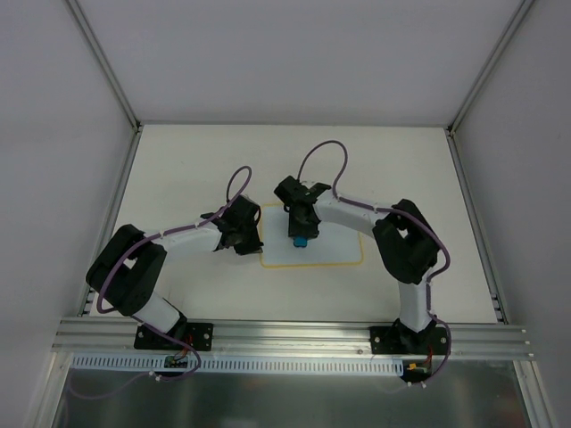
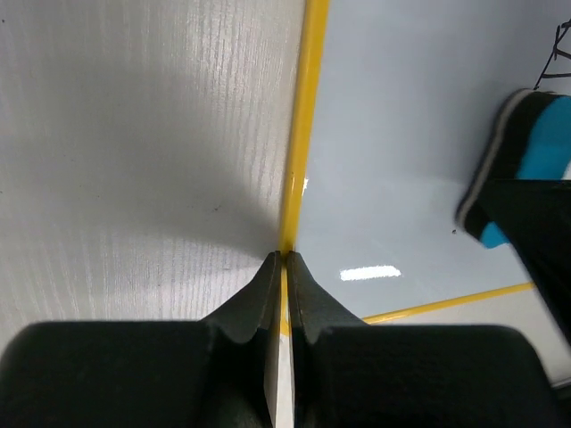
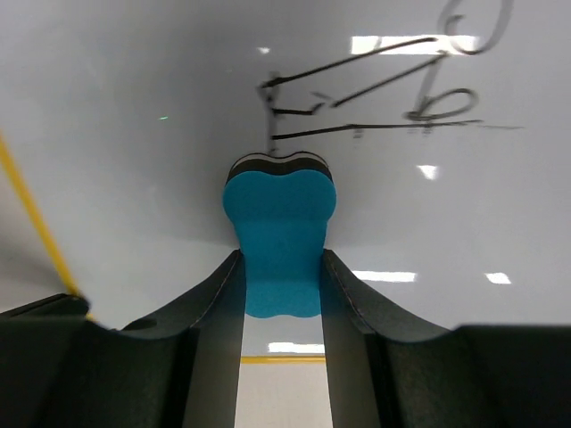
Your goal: Erase the whiteboard
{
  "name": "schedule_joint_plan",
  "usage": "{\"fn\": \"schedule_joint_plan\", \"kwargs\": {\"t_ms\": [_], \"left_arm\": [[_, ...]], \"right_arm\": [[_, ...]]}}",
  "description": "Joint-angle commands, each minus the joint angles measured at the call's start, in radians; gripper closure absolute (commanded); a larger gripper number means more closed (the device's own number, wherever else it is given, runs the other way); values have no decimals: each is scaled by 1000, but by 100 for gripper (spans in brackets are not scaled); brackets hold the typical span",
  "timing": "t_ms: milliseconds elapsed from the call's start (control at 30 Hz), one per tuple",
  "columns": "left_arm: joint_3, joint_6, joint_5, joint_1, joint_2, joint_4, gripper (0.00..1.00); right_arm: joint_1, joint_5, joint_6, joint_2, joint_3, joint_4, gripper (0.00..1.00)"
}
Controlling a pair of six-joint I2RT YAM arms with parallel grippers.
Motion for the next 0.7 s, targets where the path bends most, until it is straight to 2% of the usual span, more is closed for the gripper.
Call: {"fn": "schedule_joint_plan", "kwargs": {"t_ms": [0, 133, 267, 667], "left_arm": [[-53, 30, -17, -15, 31, -137, 100], [-61, 28, -19, -15, 19, -137, 100], [-61, 27, -20, -17, 14, -136, 100], [-54, 16, -14, -17, 13, -128, 100]], "right_arm": [[-123, 65, 9, -32, -162, -90, 100], [-223, 118, -23, -92, -232, -86, 100], [-222, 114, -49, -102, -237, -80, 100], [59, -23, 28, 44, -24, -80, 100]]}}
